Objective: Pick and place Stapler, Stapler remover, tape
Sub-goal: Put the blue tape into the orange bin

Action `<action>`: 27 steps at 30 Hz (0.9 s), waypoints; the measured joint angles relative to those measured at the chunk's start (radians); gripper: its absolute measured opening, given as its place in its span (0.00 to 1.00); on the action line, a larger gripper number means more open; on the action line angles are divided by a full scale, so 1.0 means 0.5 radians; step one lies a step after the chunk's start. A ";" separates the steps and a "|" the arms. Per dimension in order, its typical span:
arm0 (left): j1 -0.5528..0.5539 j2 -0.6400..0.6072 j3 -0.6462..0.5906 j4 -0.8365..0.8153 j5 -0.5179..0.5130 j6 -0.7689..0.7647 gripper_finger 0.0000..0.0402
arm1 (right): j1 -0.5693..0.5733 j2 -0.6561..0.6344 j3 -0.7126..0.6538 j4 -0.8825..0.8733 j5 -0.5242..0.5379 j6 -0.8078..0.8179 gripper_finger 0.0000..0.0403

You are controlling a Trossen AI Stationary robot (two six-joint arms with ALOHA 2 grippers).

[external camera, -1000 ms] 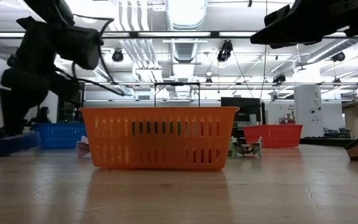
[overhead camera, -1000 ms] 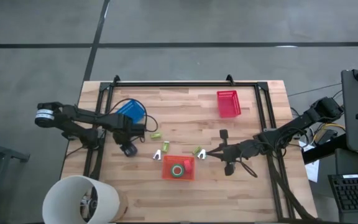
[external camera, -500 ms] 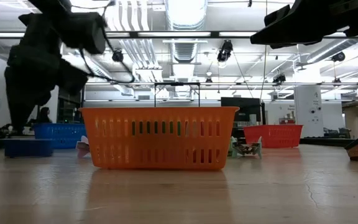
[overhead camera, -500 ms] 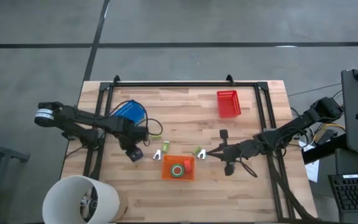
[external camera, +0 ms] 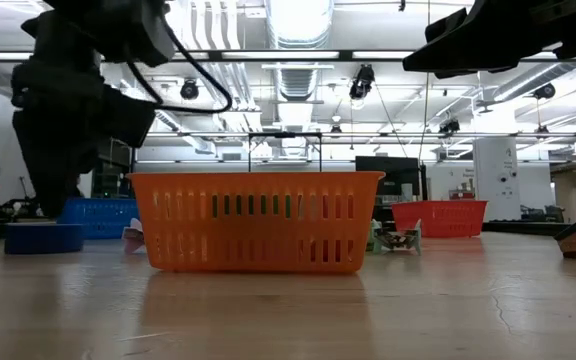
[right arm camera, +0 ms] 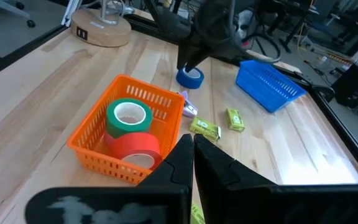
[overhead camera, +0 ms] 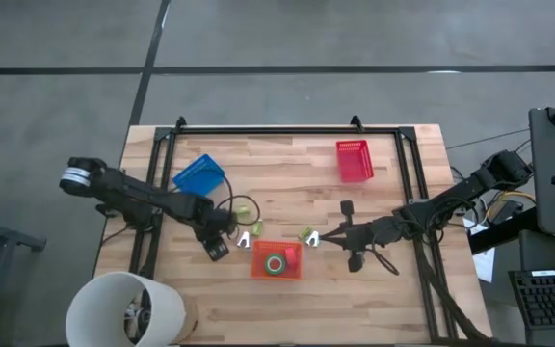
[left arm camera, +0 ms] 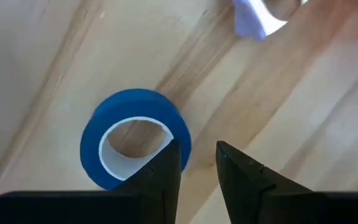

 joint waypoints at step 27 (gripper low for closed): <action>-0.032 0.113 0.003 0.415 -0.131 0.148 0.10 | 0.000 0.000 0.000 -0.004 0.003 0.002 0.02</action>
